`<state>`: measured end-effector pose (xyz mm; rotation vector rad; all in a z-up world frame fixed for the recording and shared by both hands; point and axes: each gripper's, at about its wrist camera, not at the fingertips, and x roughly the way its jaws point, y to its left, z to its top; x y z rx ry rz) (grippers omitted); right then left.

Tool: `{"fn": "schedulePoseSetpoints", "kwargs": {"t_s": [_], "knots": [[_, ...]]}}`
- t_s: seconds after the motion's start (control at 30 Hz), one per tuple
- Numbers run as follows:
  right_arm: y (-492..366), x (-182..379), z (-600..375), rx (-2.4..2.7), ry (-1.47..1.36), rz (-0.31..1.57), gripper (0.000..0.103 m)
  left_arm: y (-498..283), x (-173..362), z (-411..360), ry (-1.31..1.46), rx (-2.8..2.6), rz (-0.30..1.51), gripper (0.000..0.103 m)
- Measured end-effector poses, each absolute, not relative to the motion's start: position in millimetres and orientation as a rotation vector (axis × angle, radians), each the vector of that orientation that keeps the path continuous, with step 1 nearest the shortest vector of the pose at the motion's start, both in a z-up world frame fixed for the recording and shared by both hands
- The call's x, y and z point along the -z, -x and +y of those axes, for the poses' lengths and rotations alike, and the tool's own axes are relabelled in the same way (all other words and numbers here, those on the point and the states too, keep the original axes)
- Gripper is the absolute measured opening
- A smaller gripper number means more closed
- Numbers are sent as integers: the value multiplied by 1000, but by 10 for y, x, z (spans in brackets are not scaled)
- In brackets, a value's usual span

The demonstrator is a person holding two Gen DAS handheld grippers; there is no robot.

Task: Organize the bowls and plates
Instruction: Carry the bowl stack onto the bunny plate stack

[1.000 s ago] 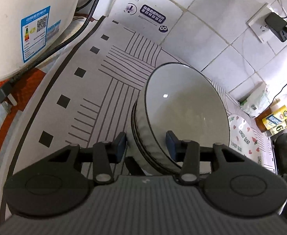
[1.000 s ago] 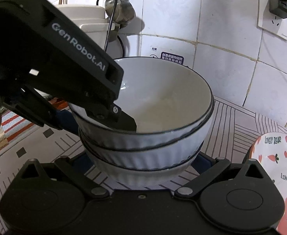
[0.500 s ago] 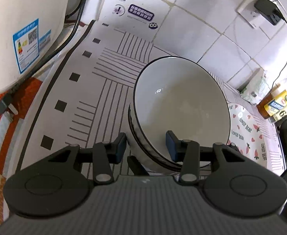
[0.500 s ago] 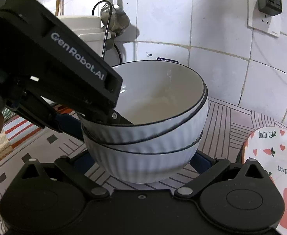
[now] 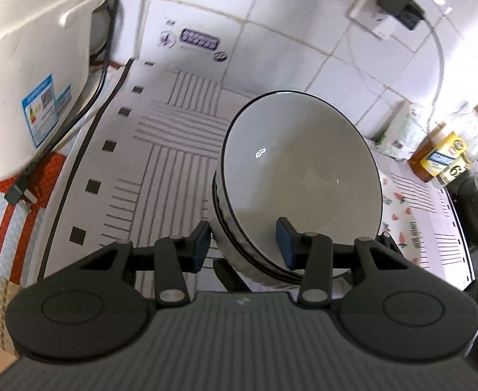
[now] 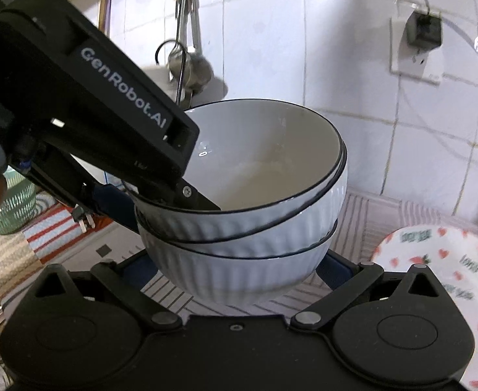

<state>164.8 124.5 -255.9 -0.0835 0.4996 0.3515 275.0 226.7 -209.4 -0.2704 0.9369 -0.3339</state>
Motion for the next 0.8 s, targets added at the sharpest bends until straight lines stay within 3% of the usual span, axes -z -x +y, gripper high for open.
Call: {"fn": "schedulePoseSetpoints", "kwargs": {"t_s": [0.33, 0.8], "knots": [[-1442, 2196, 866, -289, 66, 445, 103, -2705, 1614, 1736, 187, 429, 927, 42], [-1267, 2245, 106, -125, 44, 462, 103, -2808, 1777, 903, 161, 540, 968, 42]]}}
